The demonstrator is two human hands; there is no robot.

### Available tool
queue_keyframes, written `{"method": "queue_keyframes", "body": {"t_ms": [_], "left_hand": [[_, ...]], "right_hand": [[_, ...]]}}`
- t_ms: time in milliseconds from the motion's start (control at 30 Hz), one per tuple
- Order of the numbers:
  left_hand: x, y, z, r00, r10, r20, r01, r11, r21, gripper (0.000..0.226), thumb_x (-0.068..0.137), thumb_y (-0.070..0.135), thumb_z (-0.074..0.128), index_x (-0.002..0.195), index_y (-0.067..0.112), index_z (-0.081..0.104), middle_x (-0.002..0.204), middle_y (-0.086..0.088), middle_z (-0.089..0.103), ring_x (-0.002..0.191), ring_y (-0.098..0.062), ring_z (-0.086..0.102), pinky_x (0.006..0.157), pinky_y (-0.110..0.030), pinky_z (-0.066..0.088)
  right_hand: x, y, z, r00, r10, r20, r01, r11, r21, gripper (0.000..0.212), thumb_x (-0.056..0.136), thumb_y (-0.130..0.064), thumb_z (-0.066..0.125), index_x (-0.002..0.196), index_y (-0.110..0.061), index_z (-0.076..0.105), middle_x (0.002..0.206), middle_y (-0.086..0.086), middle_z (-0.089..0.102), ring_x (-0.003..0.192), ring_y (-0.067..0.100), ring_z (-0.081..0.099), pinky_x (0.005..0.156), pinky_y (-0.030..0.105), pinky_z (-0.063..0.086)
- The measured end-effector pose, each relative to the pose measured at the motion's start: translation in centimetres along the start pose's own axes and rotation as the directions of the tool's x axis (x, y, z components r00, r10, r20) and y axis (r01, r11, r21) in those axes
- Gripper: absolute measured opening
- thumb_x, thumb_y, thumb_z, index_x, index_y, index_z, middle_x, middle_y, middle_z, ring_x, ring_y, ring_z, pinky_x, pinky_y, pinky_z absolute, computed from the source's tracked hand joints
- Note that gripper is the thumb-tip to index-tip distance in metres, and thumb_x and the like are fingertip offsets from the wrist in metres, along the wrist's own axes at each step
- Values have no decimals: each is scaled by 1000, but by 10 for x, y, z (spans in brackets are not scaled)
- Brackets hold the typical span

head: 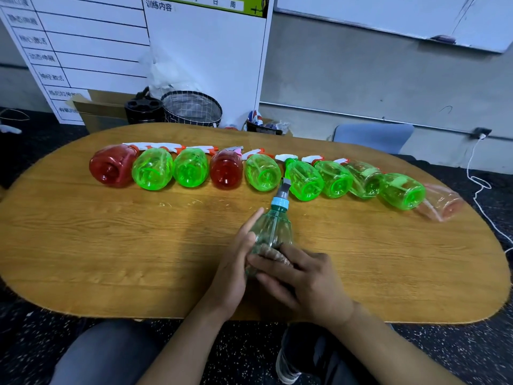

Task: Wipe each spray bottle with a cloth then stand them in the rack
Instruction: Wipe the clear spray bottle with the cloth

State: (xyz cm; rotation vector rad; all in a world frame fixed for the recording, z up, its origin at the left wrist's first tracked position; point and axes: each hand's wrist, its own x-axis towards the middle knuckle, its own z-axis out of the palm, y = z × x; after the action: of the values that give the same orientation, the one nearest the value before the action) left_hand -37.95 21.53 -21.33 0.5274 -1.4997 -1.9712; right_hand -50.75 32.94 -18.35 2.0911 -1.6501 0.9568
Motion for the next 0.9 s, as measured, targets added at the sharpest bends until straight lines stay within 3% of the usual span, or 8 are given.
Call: {"method": "queue_keyframes", "body": {"t_ms": [100, 200, 300, 433, 633, 700, 800, 900], "left_hand": [[1, -4, 1, 1000, 13, -18, -13, 1000, 21, 45, 110, 40, 39, 152, 48, 52, 159, 1, 55, 148, -25, 51, 122, -63, 38], [1, -6, 0, 1000, 4, -29, -4, 1000, 7, 45, 109, 38, 40, 150, 48, 55, 160, 2, 54, 148, -26, 52, 121, -65, 38], [1, -5, 0, 1000, -2, -26, 1, 999, -32, 45, 107, 41, 45, 151, 44, 55, 160, 6, 55, 148, -22, 51, 120, -59, 42], [0, 0, -2, 1000, -18, 18, 19, 998, -53, 50, 108, 38, 41, 157, 38, 45, 153, 6, 62, 141, -19, 59, 104, -36, 56], [-3, 6, 0, 1000, 0, 22, 1, 998, -56, 53, 107, 37, 38, 160, 33, 42, 151, -3, 64, 138, -25, 61, 108, -35, 52], [-4, 6, 1, 1000, -7, 24, 8, 999, -50, 52, 107, 39, 38, 159, 38, 42, 153, 2, 62, 139, -22, 61, 103, -36, 56], [-3, 3, -1, 999, -32, -9, 31, 997, -64, 50, 108, 41, 36, 158, 42, 45, 156, 6, 58, 139, -24, 60, 98, -39, 59], [-2, 2, -1, 999, -38, 8, 38, 996, -80, 55, 107, 49, 30, 161, 40, 39, 154, 6, 60, 137, -23, 63, 97, -43, 60]], "right_hand": [[23, 10, -10, 961, 252, -115, -248, 967, 49, 30, 107, -42, 55, 131, -32, 70, 104, -3, 62, 80, 11, 64, 64, 34, 56], [46, 24, -10, 876, 460, -148, -462, 887, 22, 37, 105, -51, 52, 128, -32, 74, 97, -9, 58, 81, 8, 60, 65, 37, 54], [44, 17, -1, 905, 423, -35, -421, 905, 57, 36, 105, -48, 52, 129, -31, 73, 100, -3, 60, 81, 13, 63, 65, 40, 56], [21, -2, 3, 965, 261, 16, -262, 964, 44, 31, 107, -39, 57, 131, -29, 73, 102, 0, 60, 76, 15, 64, 62, 37, 58], [5, -10, -3, 997, -7, 74, 6, 1000, 15, 24, 104, -32, 66, 124, -24, 77, 112, -1, 70, 89, 17, 72, 70, 34, 61], [15, -3, -10, 993, 119, -2, -119, 992, 47, 25, 106, -35, 62, 125, -27, 76, 110, -1, 68, 84, 16, 71, 65, 35, 60], [41, 13, -14, 918, 369, -147, -377, 926, -29, 30, 104, -44, 58, 121, -29, 77, 95, -4, 60, 70, 14, 63, 55, 30, 52], [53, 17, -5, 915, 389, -103, -399, 910, -108, 33, 103, -48, 54, 120, -32, 76, 95, -5, 63, 70, 18, 65, 53, 34, 53]]}}
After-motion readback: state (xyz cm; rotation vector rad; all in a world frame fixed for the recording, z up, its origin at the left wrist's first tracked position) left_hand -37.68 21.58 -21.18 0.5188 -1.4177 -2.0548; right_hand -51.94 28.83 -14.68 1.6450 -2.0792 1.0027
